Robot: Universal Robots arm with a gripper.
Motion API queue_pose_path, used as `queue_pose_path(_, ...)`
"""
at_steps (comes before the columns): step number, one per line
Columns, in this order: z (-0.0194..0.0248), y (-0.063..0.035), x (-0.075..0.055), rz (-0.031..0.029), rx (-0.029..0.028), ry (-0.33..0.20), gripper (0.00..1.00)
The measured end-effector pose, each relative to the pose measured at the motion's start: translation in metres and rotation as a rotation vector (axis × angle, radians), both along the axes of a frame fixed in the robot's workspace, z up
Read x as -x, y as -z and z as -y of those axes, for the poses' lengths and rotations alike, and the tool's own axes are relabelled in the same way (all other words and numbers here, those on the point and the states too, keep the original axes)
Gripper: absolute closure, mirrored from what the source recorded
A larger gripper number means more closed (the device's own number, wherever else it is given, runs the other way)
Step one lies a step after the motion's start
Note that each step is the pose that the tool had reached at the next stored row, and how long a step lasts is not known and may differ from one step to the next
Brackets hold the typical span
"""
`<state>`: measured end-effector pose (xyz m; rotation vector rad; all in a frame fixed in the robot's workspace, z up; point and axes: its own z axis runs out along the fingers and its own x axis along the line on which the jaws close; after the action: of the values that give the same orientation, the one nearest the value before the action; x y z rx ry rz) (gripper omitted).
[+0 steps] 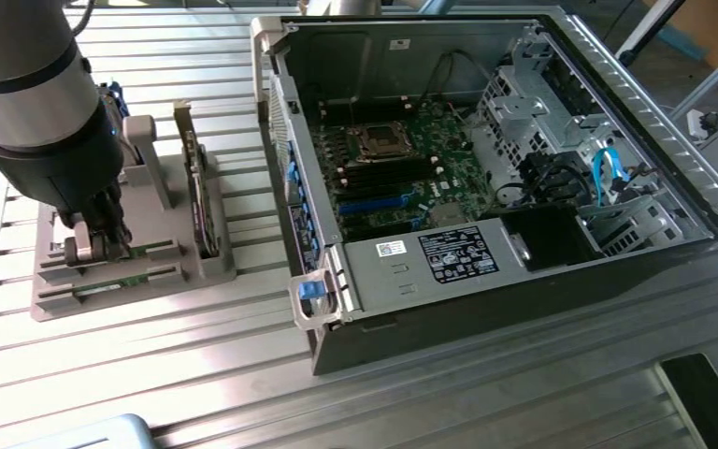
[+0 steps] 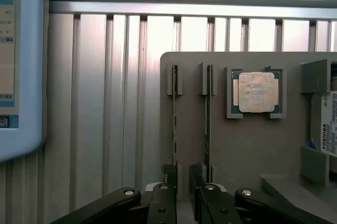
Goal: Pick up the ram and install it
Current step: 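Pick up the ram and move it above insertion slot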
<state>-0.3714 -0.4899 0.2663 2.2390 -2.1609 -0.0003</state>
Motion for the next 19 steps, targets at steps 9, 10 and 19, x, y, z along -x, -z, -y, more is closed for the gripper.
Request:
queue_pose_path(9, 0.0036, 0.0104, 0.0, 0.0, 0.0, 0.0, 0.75)
queue_pose_path(10, 0.0039, 0.0116, 0.0, 0.0001, -0.0001, 0.0, 0.75)
queue_pose_path(19, 0.0067, 0.0216, 0.0, 0.0, -0.0001, 0.0, 0.75)
